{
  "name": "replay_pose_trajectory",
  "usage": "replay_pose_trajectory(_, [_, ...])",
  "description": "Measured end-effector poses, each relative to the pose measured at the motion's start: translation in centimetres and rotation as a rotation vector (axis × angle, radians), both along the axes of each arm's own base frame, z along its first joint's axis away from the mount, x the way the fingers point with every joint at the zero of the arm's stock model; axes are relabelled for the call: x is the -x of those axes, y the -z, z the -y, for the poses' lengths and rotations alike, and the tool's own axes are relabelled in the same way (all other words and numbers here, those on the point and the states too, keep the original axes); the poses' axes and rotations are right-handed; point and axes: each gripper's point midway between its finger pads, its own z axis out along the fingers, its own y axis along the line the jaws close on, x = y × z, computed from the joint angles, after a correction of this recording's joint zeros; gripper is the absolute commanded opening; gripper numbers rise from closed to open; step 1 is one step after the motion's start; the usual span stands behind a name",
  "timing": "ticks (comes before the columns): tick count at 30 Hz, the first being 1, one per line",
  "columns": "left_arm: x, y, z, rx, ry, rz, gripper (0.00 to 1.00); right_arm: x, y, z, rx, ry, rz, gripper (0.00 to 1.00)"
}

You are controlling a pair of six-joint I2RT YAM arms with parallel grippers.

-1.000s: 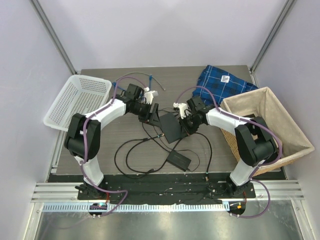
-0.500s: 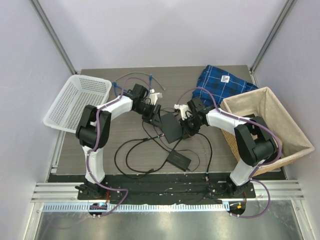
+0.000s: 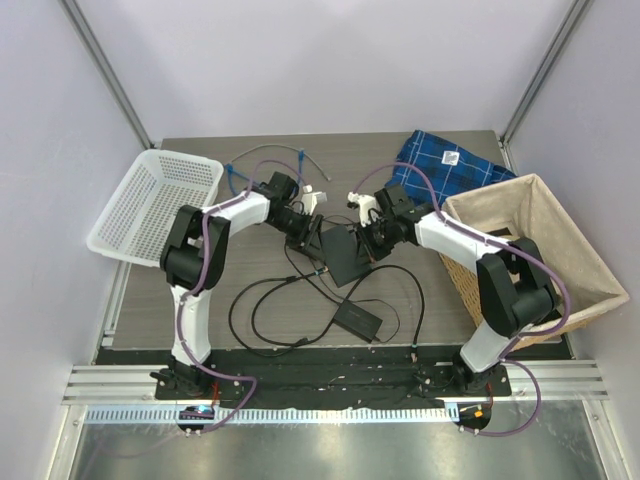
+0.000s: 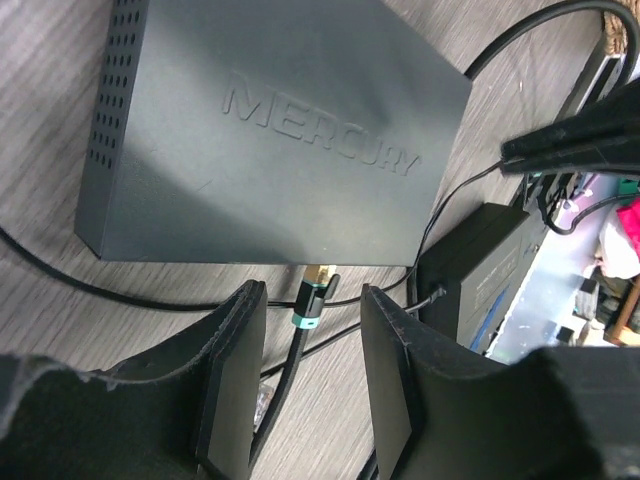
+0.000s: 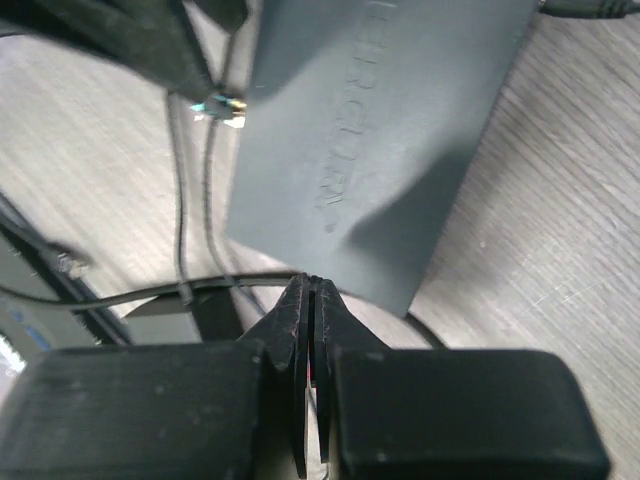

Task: Pull the plug from the switch port

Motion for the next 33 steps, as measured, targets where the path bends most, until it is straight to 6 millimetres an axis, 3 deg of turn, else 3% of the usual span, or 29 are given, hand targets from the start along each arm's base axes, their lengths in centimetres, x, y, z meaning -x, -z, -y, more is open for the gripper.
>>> replay_pose_trajectory(6, [0.6, 1.1, 0.0, 0.0, 0.008, -0.052, 0.45, -0.2, 3.1, 0.4, 0.058, 0.02, -0.055, 0.01])
replay_pose_trajectory(21, [2.3, 1.8, 0.9, 0.02, 0.057, -0.098, 0.4, -0.7, 3.3, -0.1, 0.033, 0.028, -0.053, 0.01])
replay_pose_trajectory(30, [2.5, 2.4, 1.2, -0.005, 0.09, -0.066, 0.18, -0.8, 3.3, -0.2, 0.029, 0.029, -0.047, 0.01])
replay_pose_trajectory(33, [2.5, 2.4, 1.3, -0.009, 0.095, -0.065, 0.04, -0.9, 3.3, -0.2, 0.027, 0.029, -0.043, 0.01])
